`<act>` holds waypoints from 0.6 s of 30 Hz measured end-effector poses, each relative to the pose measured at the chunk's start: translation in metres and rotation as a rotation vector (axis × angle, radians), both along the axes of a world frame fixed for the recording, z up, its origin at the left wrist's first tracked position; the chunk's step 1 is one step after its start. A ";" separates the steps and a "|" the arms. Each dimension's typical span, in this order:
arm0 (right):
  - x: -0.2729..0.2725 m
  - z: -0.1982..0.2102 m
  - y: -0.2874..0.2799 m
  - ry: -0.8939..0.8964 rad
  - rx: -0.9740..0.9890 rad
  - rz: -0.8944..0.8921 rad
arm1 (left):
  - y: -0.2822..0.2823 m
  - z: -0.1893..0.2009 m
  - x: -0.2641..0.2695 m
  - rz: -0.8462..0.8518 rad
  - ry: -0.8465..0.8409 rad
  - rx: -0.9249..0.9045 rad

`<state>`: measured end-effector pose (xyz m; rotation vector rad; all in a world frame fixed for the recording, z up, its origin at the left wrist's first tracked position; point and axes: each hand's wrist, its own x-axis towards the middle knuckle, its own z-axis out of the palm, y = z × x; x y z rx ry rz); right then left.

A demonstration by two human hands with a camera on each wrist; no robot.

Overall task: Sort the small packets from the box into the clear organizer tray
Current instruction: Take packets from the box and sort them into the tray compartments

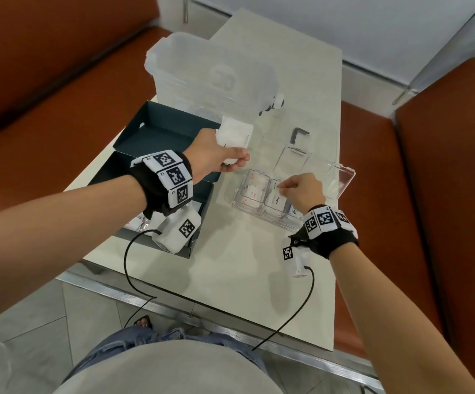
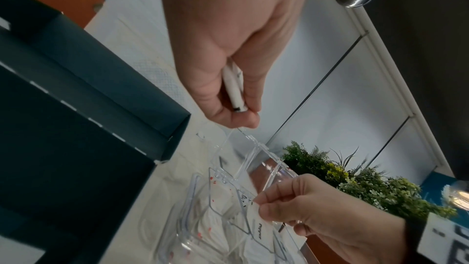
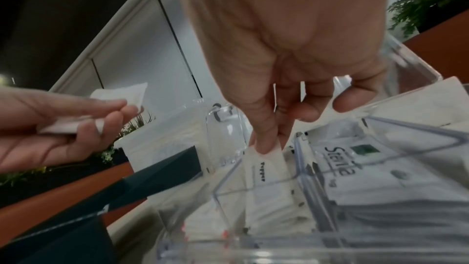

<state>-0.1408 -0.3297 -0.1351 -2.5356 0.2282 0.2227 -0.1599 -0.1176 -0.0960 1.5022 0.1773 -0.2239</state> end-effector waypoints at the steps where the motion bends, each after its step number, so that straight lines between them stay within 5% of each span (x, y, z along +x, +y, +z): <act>1: -0.002 -0.003 0.001 -0.010 -0.034 0.002 | -0.001 0.000 0.000 -0.003 0.000 0.000; 12: -0.012 -0.018 0.005 -0.165 -0.431 0.174 | -0.003 0.002 0.000 -0.004 0.012 -0.028; 18: -0.017 -0.016 0.009 -0.004 -0.470 0.192 | -0.005 0.006 0.002 -0.001 0.125 -0.190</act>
